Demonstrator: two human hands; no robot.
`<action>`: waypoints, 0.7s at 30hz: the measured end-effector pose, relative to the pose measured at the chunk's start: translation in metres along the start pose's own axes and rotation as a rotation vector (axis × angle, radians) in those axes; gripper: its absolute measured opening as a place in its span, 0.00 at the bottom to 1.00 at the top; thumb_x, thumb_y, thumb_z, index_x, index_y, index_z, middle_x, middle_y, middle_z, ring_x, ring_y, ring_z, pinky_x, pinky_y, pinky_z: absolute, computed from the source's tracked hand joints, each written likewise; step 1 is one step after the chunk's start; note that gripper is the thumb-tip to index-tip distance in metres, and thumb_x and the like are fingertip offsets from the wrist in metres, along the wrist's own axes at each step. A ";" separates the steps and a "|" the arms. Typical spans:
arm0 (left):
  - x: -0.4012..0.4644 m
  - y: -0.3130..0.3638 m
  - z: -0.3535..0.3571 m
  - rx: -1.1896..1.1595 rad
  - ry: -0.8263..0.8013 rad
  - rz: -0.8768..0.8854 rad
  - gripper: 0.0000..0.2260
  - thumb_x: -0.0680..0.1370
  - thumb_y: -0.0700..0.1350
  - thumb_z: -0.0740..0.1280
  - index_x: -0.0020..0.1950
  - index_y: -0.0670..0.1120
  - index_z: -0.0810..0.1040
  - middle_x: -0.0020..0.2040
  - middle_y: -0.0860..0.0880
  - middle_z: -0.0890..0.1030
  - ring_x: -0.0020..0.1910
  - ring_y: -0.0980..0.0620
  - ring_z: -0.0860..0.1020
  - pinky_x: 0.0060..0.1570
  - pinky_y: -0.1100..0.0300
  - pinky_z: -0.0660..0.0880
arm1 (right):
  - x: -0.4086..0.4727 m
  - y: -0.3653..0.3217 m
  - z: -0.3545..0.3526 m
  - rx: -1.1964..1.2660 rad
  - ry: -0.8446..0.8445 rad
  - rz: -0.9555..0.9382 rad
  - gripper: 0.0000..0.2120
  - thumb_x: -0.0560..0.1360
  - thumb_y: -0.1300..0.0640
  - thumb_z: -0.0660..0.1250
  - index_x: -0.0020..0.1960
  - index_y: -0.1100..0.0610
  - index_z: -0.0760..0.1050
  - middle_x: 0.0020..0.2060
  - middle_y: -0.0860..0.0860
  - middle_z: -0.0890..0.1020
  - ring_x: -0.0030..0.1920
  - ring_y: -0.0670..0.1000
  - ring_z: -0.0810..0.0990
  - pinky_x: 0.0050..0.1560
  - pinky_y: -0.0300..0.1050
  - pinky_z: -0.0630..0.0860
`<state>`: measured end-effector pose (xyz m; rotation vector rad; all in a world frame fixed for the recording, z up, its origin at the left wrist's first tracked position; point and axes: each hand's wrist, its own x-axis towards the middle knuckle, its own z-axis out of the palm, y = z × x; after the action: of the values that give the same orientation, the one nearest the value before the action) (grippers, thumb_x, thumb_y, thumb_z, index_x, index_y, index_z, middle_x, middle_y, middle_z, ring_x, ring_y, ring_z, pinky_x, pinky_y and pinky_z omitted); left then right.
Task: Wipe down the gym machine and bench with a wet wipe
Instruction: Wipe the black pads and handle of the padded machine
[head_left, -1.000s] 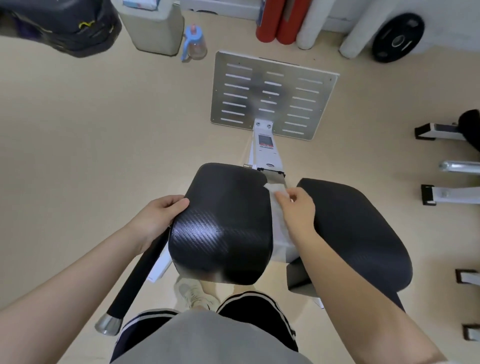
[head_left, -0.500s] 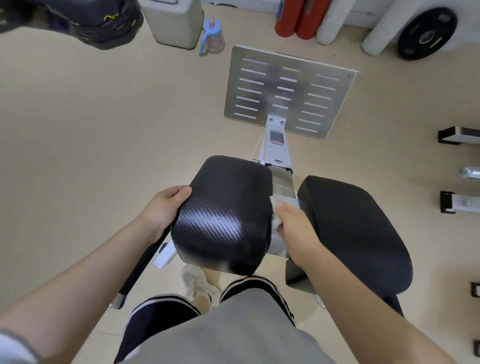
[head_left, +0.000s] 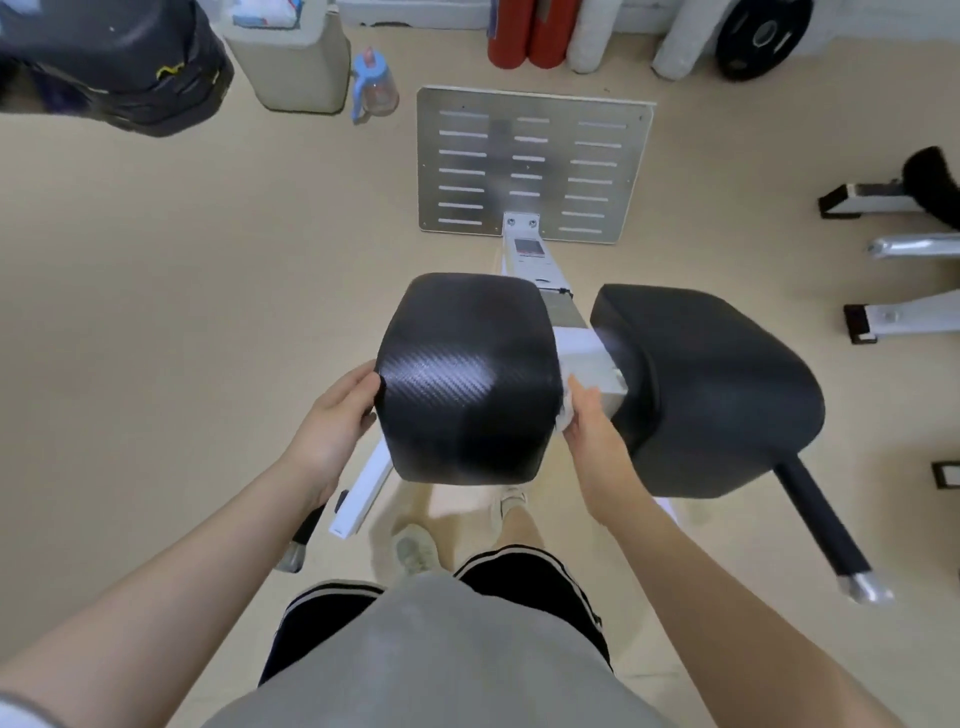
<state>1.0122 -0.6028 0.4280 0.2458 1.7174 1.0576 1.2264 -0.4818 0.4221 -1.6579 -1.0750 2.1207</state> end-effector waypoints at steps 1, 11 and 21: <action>-0.005 -0.008 0.000 -0.001 -0.021 0.009 0.14 0.81 0.49 0.56 0.64 0.57 0.74 0.64 0.58 0.76 0.66 0.58 0.72 0.67 0.58 0.65 | -0.008 0.016 0.000 0.067 -0.013 -0.039 0.21 0.79 0.41 0.53 0.68 0.48 0.68 0.64 0.45 0.74 0.66 0.45 0.71 0.67 0.43 0.65; -0.020 -0.040 0.003 0.003 -0.133 0.056 0.19 0.81 0.51 0.56 0.70 0.66 0.61 0.67 0.64 0.71 0.69 0.58 0.67 0.69 0.58 0.58 | -0.019 0.070 0.032 -0.263 0.323 -0.292 0.14 0.79 0.60 0.56 0.65 0.56 0.68 0.48 0.50 0.76 0.47 0.44 0.74 0.51 0.38 0.70; -0.019 -0.068 0.014 -0.081 -0.119 0.115 0.21 0.82 0.47 0.53 0.73 0.63 0.58 0.70 0.65 0.67 0.70 0.65 0.62 0.70 0.63 0.56 | 0.014 0.128 0.015 -0.383 0.377 -0.220 0.15 0.80 0.58 0.56 0.65 0.52 0.68 0.48 0.43 0.75 0.53 0.52 0.77 0.51 0.42 0.74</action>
<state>1.0539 -0.6469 0.3891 0.3529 1.5658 1.1707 1.2394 -0.5687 0.3274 -1.8958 -1.5140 1.4535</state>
